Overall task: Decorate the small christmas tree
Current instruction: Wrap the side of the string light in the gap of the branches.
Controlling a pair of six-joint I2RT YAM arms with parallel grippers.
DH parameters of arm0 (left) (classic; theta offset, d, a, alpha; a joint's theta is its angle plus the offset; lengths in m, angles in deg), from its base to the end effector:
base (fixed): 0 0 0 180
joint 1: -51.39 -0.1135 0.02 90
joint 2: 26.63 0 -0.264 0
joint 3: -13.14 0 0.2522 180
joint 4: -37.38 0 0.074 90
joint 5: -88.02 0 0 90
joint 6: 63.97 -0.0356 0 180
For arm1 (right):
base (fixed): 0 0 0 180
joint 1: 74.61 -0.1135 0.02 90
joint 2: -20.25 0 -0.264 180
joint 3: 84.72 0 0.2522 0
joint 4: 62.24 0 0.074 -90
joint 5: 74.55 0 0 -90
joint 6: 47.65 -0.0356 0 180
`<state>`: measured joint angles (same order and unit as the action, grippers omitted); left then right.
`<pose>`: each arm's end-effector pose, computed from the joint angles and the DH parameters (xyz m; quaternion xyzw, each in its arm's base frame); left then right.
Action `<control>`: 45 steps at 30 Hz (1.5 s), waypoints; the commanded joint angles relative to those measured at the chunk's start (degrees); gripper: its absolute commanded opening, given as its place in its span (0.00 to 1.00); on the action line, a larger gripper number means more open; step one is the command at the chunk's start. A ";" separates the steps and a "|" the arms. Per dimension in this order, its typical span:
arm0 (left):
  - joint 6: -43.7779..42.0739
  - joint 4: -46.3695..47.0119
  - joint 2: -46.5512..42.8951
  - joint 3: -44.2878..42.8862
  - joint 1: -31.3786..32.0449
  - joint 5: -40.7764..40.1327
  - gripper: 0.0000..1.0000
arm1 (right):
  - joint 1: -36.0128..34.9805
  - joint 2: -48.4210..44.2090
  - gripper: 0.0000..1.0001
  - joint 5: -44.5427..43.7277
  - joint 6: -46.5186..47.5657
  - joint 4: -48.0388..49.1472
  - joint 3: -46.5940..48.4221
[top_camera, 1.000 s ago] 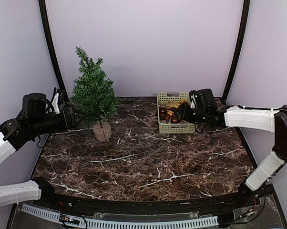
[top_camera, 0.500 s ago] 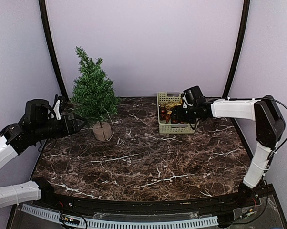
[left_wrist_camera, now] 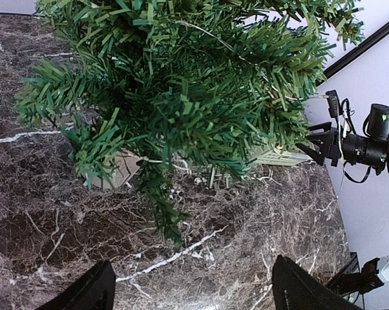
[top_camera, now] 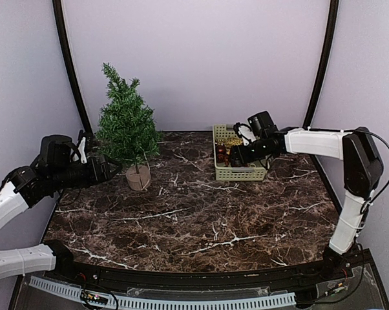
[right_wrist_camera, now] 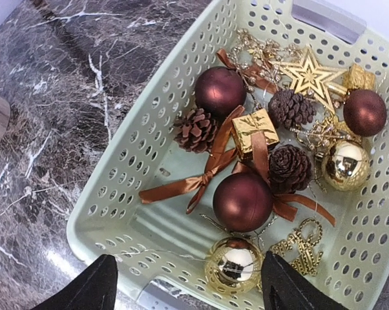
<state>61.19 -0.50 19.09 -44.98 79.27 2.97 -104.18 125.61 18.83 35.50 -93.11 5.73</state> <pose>0.1584 -0.0873 0.3096 -0.0306 0.8446 -0.3099 0.4355 0.3556 0.2042 0.2247 -0.1933 0.9057 0.1435 0.3488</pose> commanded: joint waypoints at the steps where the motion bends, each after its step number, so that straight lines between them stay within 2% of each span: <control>1: 1.55 2.69 -0.20 1.51 -0.02 -0.51 0.87 | -1.64 -5.02 0.78 -1.05 0.66 2.64 0.06; 3: 2.82 5.73 -0.19 2.93 -0.02 0.10 0.87 | -2.26 -5.36 0.74 -4.79 -8.63 1.79 0.84; 7: 4.93 14.58 0.04 6.63 -0.08 2.57 0.91 | -4.45 -7.53 0.74 -3.65 -23.85 7.39 -4.25; 11: 5.30 17.88 1.43 7.02 -0.06 0.94 0.93 | -8.95 -9.25 0.77 -3.69 -32.17 16.35 -11.98; 15: 5.53 16.14 3.87 6.40 -1.46 -1.90 0.92 | -11.03 -7.05 0.72 -0.16 -37.49 22.52 -14.86; 16: 5.60 16.63 4.56 6.48 -1.71 -1.84 0.89 | -11.66 -6.17 0.71 0.17 -38.05 23.11 -14.75; 19: 5.94 18.88 5.82 7.47 -2.54 -0.74 0.70 | -13.69 -2.97 0.67 0.60 -39.07 24.62 -14.23; 20: 6.19 19.14 6.46 7.55 -2.76 -0.65 0.67 | -14.26 -1.99 0.67 0.81 -39.37 24.99 -13.99; 21: 6.26 19.12 6.74 7.60 -2.84 -0.69 0.56 | -14.84 -1.09 0.67 0.86 -39.58 25.28 -13.51; 22: 6.35 18.74 7.13 7.61 -3.01 -0.92 0.50 | -15.36 -0.38 0.67 0.72 -39.63 25.33 -13.02; 23: 6.38 18.53 7.16 7.77 -3.09 -1.05 0.37 | -15.97 0.44 0.67 0.41 -39.45 25.29 -12.60; 24: 6.32 18.37 6.97 7.92 -3.31 -1.47 0.31 | -16.49 1.15 0.67 -0.12 -39.19 25.10 -12.08; 26: 6.12 17.91 6.30 8.74 -4.14 -1.77 0.13 | -17.37 2.60 0.67 -0.75 -38.40 24.80 -11.31; 28: 5.68 17.06 5.62 9.09 -6.04 -1.19 0.03 | -18.09 3.55 0.68 0.17 -35.59 26.22 -10.84; 32: 3.57 16.43 4.20 9.41 -10.04 1.66 0.00 | -20.00 4.55 0.69 3.28 -25.05 27.68 -8.74; 36: 0.31 15.73 4.55 8.05 -13.00 5.03 0.00 | -20.75 4.24 0.69 12.94 -18.90 32.94 -8.74; 39: -2.57 14.52 5.48 6.77 -14.69 6.43 0.00 | -22.52 3.95 0.75 20.68 -13.11 39.95 -9.74; 42: -4.87 13.74 6.54 5.10 -16.91 8.70 0.00 | -24.84 6.05 0.77 24.41 -7.56 39.22 -5.53; 45: -7.30 13.22 8.13 3.42 -18.67 10.55 0.00 | -27.85 9.29 0.78 23.93 -1.50 38.16 -1.67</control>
<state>58.76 13.72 26.04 -38.47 62.50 10.16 -128.28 131.34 37.93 23.37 -58.81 -0.98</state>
